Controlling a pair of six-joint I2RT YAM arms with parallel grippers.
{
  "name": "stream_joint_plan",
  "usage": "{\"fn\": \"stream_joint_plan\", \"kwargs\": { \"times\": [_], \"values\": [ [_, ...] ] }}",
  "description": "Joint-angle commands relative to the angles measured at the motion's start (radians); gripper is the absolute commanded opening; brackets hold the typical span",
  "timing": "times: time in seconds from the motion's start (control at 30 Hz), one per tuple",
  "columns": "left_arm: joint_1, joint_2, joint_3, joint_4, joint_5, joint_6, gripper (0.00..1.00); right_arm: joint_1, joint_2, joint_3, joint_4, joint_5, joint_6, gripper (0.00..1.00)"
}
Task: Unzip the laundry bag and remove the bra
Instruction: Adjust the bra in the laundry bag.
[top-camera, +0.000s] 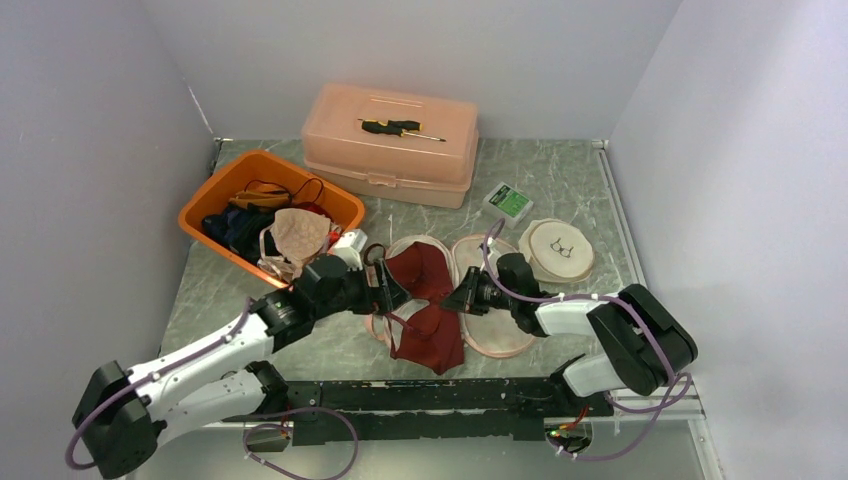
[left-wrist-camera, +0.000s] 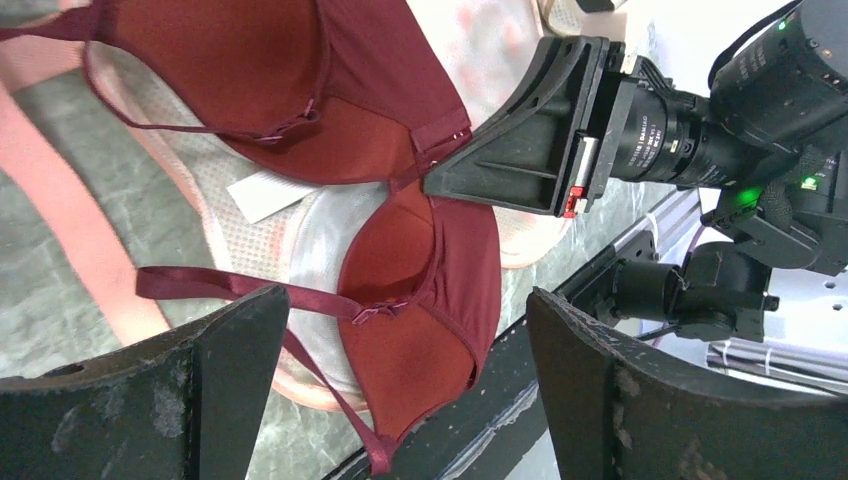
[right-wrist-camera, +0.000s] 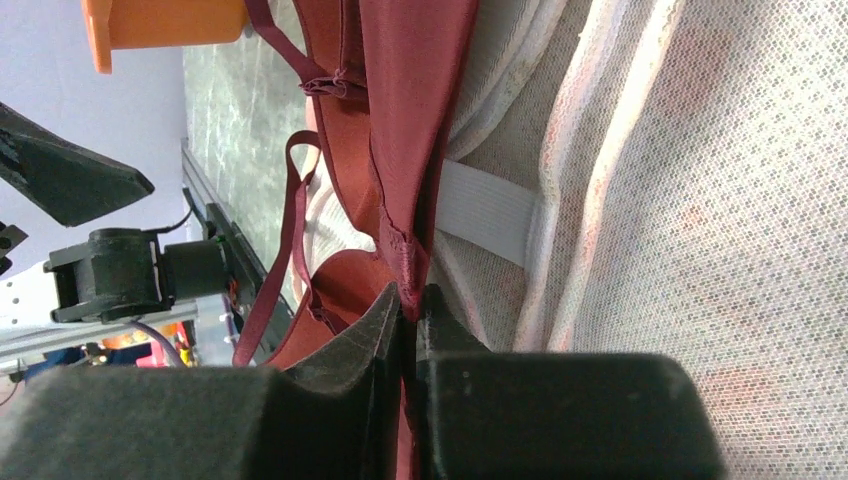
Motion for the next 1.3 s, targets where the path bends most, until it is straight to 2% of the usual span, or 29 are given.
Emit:
{"fn": "stream_joint_plan", "kwargs": {
  "times": [0.0,0.17,0.5,0.53,0.6,0.7,1.13,1.27],
  "values": [
    [0.004,0.084,0.066,0.07,0.104,0.011,0.94,-0.002,-0.011,0.008,0.033,-0.008,-0.03,0.07],
    [0.004,0.204,-0.004,0.328,0.173,-0.136,0.94,-0.001,-0.01,-0.001,0.039,-0.003,-0.032,0.0],
    [0.0,0.456,-0.023,0.564,0.161,-0.337,0.92,-0.002,-0.002,-0.056,0.127,-0.009,0.027,0.0],
    [-0.003,0.465,-0.029,0.582,0.157,-0.346,0.92,-0.002,-0.006,-0.059,0.129,-0.008,0.029,0.03],
    [-0.012,0.484,-0.026,0.594,0.153,-0.346,0.92,-0.001,-0.01,-0.064,0.133,-0.008,0.033,0.08],
    [-0.036,0.511,-0.011,0.585,0.136,-0.337,0.92,-0.001,-0.012,-0.072,0.159,-0.023,0.056,0.09],
    [-0.053,0.618,0.005,0.681,0.104,-0.32,0.91,-0.002,-0.001,-0.086,0.292,-0.113,0.147,0.01],
    [-0.054,0.595,-0.004,0.708,0.081,-0.297,0.91,-0.002,-0.003,-0.089,0.25,-0.093,0.123,0.0]
  ]
}}
